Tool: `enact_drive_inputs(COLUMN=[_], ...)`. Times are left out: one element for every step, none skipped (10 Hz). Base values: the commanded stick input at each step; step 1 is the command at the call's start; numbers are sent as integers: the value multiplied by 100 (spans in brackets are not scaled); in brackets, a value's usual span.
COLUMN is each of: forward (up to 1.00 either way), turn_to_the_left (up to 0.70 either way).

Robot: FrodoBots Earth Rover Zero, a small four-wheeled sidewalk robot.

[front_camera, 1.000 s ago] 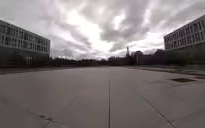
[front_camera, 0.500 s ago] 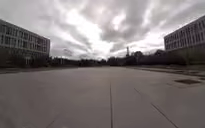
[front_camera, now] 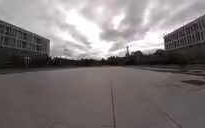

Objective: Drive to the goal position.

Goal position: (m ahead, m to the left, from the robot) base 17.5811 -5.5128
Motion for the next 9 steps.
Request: enact_drive_inputs(forward=[70,70,70,70,70,70,70,70,70], turn_to_the_left=[0,0,0,0,-3,-17,-31,-11,0])
